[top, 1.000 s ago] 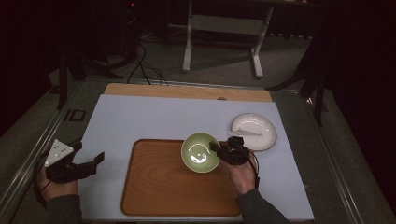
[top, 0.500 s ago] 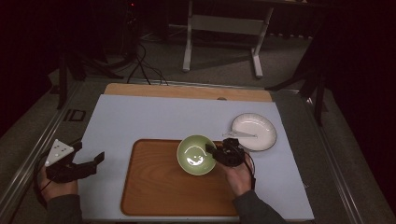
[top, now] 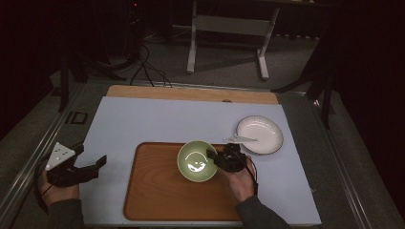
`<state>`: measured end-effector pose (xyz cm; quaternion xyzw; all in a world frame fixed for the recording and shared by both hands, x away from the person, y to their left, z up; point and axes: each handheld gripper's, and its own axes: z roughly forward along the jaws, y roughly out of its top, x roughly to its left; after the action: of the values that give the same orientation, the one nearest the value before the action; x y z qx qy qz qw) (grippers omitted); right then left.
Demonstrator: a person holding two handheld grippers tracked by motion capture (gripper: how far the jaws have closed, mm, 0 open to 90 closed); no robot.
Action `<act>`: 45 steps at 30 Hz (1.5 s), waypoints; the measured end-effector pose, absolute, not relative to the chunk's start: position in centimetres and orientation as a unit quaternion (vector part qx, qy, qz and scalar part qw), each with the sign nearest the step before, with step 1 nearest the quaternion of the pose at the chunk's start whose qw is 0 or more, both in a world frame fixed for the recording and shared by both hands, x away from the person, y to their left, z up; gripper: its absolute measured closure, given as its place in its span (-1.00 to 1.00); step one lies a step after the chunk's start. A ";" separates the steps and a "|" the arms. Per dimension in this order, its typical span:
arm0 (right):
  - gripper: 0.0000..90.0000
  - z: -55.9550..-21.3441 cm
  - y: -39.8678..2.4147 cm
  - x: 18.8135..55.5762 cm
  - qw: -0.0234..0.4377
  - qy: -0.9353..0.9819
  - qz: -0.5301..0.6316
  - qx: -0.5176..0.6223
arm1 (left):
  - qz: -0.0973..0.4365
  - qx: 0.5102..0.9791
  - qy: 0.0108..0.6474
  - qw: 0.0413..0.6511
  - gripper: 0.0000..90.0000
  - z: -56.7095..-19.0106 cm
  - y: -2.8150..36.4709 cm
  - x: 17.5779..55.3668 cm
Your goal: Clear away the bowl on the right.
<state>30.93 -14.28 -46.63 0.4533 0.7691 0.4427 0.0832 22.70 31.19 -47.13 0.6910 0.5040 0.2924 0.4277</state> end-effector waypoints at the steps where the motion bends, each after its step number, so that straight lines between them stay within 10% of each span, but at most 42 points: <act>1: 0.84 -46.7 -14.2 30.9 0.083 0.770 0.442 0.452 | 0.293 0.691 0.504 0.428 -0.71 -47.1 31.2 22.7; 45: 0.83 -50.2 -13.0 30.1 0.047 0.805 0.389 0.446 | 0.292 0.692 0.502 0.429 -0.71 -47.1 31.2 22.6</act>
<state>30.12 -12.96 -50.23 0.4458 0.8047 0.3893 0.0467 22.64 31.20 -47.12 0.6921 0.5018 0.2916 0.4292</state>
